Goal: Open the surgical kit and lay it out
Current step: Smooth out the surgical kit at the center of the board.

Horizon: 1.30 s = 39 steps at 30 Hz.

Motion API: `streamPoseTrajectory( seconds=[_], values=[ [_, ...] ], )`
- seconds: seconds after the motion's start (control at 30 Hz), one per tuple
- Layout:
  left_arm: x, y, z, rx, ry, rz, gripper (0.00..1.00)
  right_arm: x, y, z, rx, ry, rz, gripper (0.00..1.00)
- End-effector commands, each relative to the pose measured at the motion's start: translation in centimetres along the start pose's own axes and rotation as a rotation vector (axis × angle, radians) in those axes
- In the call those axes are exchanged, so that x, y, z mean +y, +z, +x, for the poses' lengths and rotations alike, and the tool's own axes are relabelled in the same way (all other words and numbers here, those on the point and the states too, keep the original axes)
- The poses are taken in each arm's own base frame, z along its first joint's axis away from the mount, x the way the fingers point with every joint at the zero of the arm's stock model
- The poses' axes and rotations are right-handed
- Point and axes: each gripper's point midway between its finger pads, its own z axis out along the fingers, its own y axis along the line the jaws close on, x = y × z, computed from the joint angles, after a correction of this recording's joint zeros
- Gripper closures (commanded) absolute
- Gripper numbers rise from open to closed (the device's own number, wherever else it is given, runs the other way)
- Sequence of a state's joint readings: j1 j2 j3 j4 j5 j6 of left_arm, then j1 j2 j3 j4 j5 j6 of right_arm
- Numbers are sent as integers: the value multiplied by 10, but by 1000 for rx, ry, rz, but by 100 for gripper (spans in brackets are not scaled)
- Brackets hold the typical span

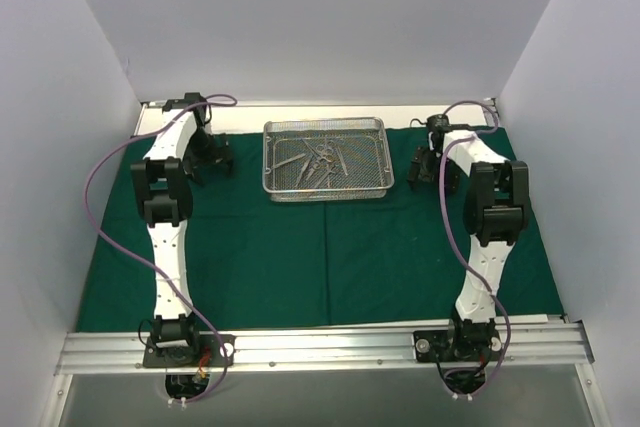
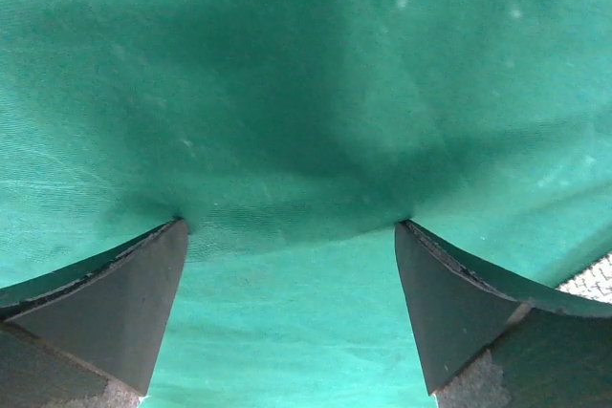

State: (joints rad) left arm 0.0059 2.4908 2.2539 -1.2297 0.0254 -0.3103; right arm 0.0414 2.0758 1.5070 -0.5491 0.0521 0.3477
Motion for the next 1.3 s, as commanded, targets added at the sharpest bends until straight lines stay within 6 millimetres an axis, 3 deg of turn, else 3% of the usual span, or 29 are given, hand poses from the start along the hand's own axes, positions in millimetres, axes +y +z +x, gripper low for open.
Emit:
streamPoseTrajectory(
  seconds=[0.0, 0.13, 0.27, 0.37, 0.4, 0.47, 0.53, 0.57, 0.6, 0.63, 0.67, 0.7, 0.77, 0.8, 0.83, 0.93, 1.1, 1.17, 1.27],
  values=[
    [7, 10, 1, 43, 4, -15, 0, -25, 22, 5, 55, -3, 84, 21],
    [18, 10, -6, 36, -13, -28, 0, -28, 23, -1, 53, -15, 110, 20],
    [27, -10, -18, -16, -30, -18, 0, -30, 7, -10, 19, -3, 113, 20],
    [27, -48, -31, -127, -33, -21, 1, -30, -25, -22, -50, 23, 87, 19],
    [26, -69, -32, -170, -39, -10, 2, -30, -34, -21, -54, 29, 81, 19],
    [26, -88, -35, -230, -79, -7, 2, -27, -60, -21, -95, 38, 44, 19],
    [25, -107, -27, -274, -104, 5, 1, -21, -78, -6, -107, 23, 25, 18],
    [24, -111, -24, -285, -108, 12, 1, -19, -81, 3, -98, 14, 17, 18],
    [24, -128, -20, -321, -113, 34, 1, -17, -78, 22, -66, -6, 19, 18],
    [23, -117, -10, -299, -116, 40, 1, -17, -85, 30, -75, -7, 10, 18],
    [22, -118, -3, -288, -117, 63, 1, -17, -84, 40, -61, -8, 5, 18],
    [23, -127, 1, -302, -118, 69, 2, -18, -76, 63, -14, -17, -1, 18],
    [15, -124, 16, -268, -106, 116, 3, -12, -77, 80, -13, -12, -32, 18],
    [12, -134, 20, -289, -97, 135, 4, -13, -73, 91, 5, -12, -37, 18],
    [10, -131, 24, -291, -86, 139, 6, -19, -66, 111, 39, -13, -25, 18],
    [4, -144, 27, -327, -60, 159, 6, -27, -53, 137, 75, 17, -17, 18],
    [-11, -164, 30, -364, -14, 204, 6, -34, -44, 146, 84, 39, 18, 18],
    [-29, -172, 35, -388, 33, 223, 6, -44, -40, 148, 93, 65, 76, 18],
    [-34, -190, 34, -455, 55, 214, 6, -51, -32, 155, 128, 85, 104, 17]
  ],
)
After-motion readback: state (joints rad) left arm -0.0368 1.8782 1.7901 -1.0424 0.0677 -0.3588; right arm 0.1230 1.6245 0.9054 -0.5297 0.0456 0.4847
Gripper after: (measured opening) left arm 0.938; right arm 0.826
